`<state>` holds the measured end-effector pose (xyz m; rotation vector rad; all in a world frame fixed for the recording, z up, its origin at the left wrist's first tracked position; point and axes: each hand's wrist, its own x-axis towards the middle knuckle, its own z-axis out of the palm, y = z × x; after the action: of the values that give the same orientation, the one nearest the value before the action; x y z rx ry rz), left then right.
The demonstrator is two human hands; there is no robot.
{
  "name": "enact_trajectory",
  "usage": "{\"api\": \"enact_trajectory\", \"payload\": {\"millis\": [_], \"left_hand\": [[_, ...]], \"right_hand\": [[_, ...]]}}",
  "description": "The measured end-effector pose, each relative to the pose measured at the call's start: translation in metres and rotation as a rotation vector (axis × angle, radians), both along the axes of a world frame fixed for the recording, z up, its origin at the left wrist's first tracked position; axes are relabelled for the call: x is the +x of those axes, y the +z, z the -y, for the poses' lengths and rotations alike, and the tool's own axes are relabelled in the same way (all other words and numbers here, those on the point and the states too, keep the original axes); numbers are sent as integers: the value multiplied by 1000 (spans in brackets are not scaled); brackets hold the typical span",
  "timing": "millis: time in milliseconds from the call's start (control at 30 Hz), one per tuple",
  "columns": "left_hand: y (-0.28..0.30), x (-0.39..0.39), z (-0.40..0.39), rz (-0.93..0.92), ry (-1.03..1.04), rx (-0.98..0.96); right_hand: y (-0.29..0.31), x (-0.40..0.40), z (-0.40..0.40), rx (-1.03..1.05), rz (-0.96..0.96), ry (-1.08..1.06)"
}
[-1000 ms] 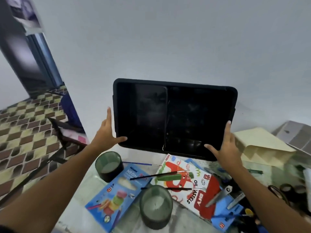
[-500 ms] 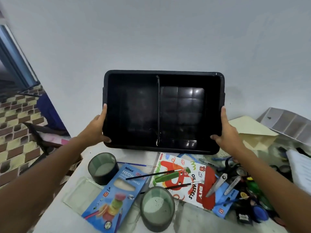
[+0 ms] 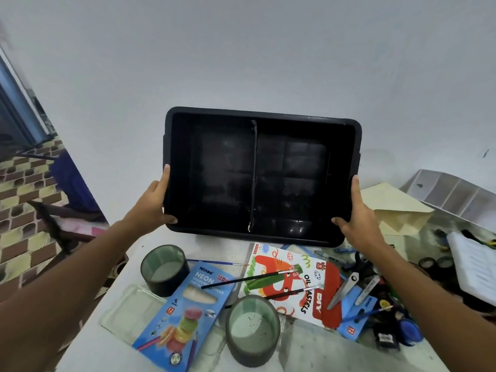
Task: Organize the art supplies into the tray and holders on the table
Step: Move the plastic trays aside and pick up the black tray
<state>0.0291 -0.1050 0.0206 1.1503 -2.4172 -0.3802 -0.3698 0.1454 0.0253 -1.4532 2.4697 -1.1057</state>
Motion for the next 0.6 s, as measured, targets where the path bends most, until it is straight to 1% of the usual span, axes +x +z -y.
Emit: {"api": "enact_trajectory", "payload": {"millis": [67,233,600], "left_hand": [[-1,-4,1,0,1,15],[-3,-5,6,74,-2,104],[16,4,13,205,-74,205]], "right_hand": [[-1,1,1,10,3,-10],[3,-3,4,88,-19,-13],[14,-11,-3,183,33,26]]}}
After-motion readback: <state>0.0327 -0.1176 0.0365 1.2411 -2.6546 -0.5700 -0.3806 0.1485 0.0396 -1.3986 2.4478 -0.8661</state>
